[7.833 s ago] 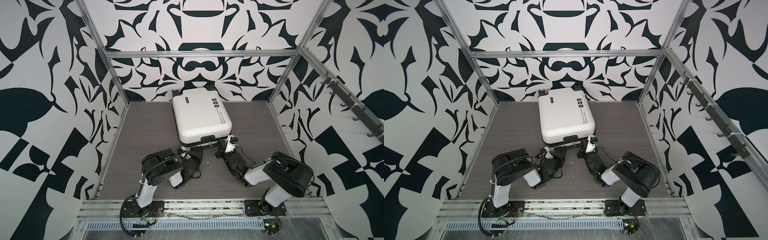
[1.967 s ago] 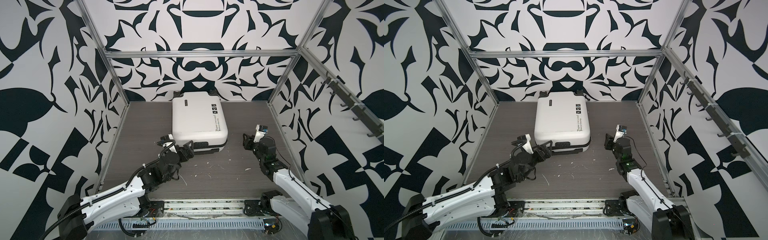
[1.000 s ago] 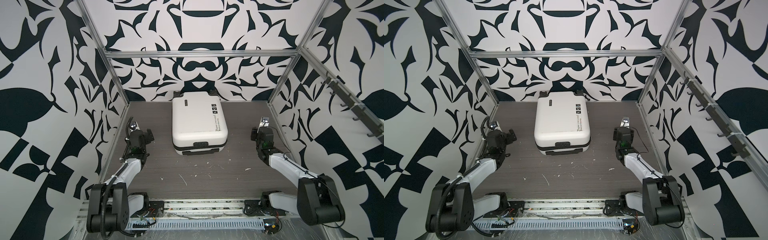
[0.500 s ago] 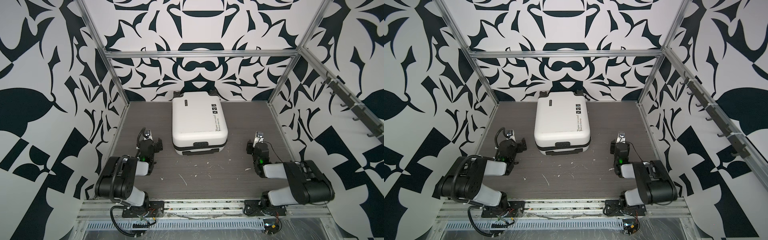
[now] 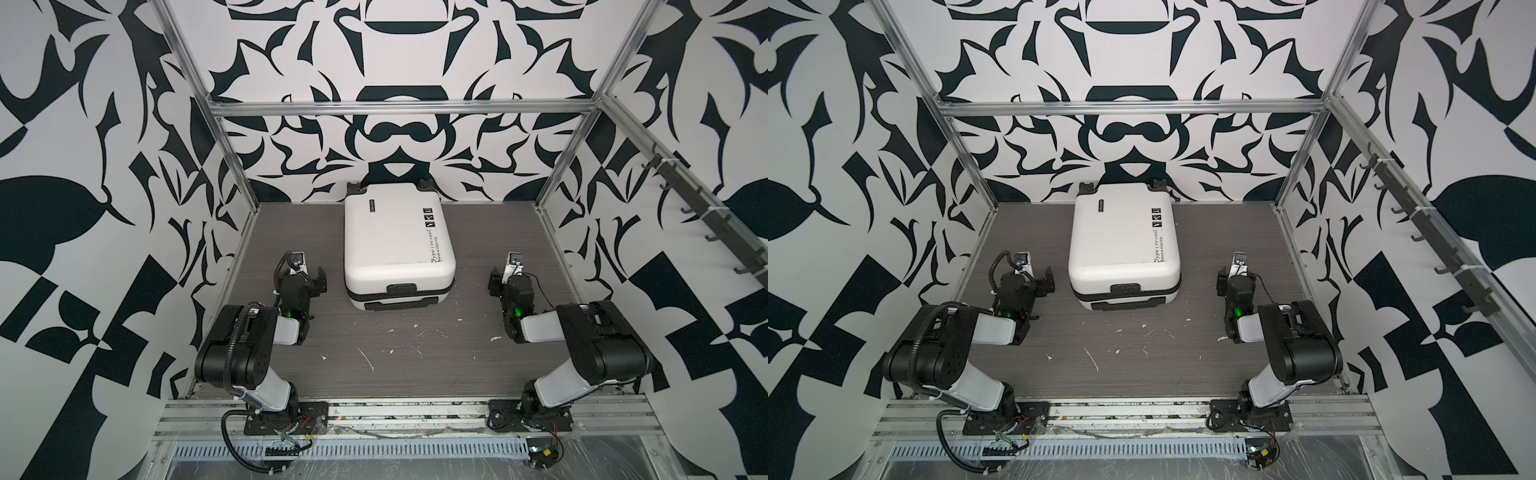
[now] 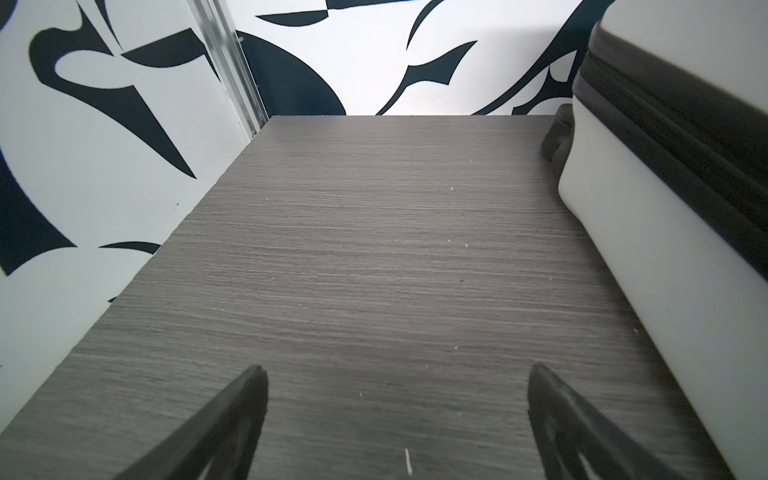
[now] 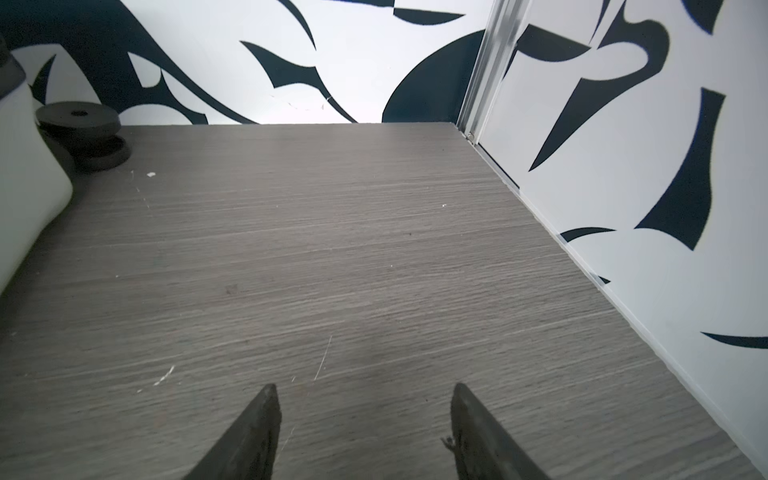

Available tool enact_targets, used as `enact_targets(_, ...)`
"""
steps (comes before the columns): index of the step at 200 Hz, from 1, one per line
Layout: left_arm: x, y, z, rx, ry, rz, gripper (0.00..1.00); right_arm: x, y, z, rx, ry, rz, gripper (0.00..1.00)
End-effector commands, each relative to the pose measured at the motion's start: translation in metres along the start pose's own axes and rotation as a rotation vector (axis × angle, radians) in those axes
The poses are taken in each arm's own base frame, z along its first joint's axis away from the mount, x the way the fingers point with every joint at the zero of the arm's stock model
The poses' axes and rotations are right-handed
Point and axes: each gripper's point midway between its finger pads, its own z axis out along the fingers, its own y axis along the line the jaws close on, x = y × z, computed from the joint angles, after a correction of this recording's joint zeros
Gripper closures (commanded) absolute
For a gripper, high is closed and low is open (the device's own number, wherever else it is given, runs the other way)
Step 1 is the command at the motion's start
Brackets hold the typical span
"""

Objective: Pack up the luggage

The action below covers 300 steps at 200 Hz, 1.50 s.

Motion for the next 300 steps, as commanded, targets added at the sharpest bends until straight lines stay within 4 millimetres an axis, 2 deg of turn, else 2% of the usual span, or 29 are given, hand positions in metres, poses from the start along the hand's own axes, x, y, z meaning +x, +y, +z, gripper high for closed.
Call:
enact_targets(1,0.0022,0.0003,0.0021,0.003,0.019,0.005,0.01,0.0003,0.0002,-0.0005,-0.003,0.01,-0.01,0.33)
enact_targets(38,0.0017,0.0003,0.0021,0.003,0.018,0.005,0.0,0.0005,0.0001,-0.0005,-0.002,0.011,-0.011,0.34)
enact_targets(41,0.002,0.0006,0.002,0.002,0.018,0.006,0.01,0.0006,0.0001,-0.0004,-0.002,0.011,-0.011,0.28)
enact_targets(43,0.002,0.0005,0.0022,0.002,0.018,0.005,0.01,0.0008,0.0002,-0.0005,-0.002,0.012,-0.011,0.09)
enact_targets(44,0.0021,0.0003,0.0022,0.003,0.019,0.006,0.0,0.0006,0.0004,-0.0005,-0.002,0.011,-0.01,0.05)
enact_targets(49,0.0024,0.0003,0.0019,0.003,0.019,0.005,0.01,0.0007,0.0001,-0.0006,-0.003,0.012,-0.011,0.01)
enact_targets(300,0.002,-0.0001,0.0004,0.008,0.013,0.008,0.01,0.0,0.0003,-0.0016,-0.006,0.01,-0.009,0.01)
